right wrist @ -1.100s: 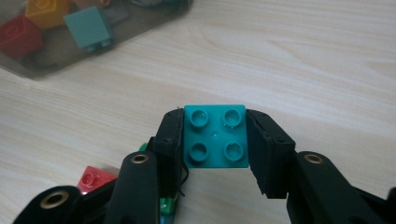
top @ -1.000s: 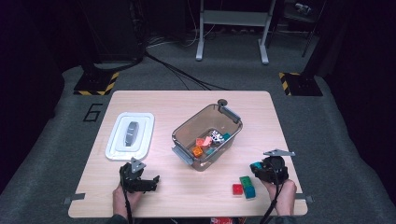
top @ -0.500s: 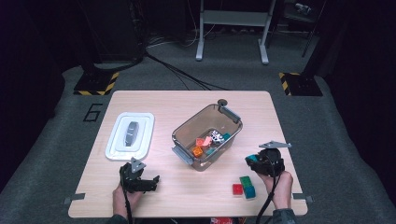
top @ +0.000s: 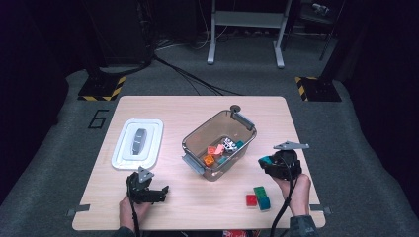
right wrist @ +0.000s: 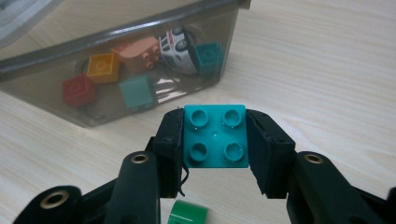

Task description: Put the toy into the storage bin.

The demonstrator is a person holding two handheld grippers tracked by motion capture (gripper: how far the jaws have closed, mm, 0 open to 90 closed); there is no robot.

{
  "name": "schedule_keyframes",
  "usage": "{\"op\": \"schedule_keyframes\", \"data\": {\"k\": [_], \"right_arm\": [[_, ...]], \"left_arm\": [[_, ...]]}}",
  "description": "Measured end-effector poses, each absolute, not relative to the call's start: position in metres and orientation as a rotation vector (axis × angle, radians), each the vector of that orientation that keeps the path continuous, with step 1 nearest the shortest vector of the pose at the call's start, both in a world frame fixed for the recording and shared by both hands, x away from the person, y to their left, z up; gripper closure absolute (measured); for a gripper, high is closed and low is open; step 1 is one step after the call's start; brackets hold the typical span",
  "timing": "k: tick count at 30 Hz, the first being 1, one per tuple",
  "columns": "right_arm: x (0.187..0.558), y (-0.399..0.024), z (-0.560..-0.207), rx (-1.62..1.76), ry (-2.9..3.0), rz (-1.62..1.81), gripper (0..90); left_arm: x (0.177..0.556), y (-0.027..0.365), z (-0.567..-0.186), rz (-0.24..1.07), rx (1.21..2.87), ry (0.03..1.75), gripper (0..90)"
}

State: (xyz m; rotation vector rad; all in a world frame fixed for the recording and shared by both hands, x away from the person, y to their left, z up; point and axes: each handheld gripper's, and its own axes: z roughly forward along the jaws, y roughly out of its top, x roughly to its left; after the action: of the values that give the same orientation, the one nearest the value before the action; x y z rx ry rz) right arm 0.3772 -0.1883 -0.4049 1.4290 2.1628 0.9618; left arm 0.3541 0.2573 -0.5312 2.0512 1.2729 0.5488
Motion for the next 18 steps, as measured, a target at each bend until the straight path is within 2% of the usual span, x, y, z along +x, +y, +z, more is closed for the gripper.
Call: {"op": "schedule_keyframes", "data": {"k": [18], "right_arm": [[0.394, -0.179, -0.366, 1.358, 2.141, 1.012, 58.8]], "left_arm": [[0.354, 0.257, -0.531, 0.548, 2.051, 1.273, 0.4]]}}
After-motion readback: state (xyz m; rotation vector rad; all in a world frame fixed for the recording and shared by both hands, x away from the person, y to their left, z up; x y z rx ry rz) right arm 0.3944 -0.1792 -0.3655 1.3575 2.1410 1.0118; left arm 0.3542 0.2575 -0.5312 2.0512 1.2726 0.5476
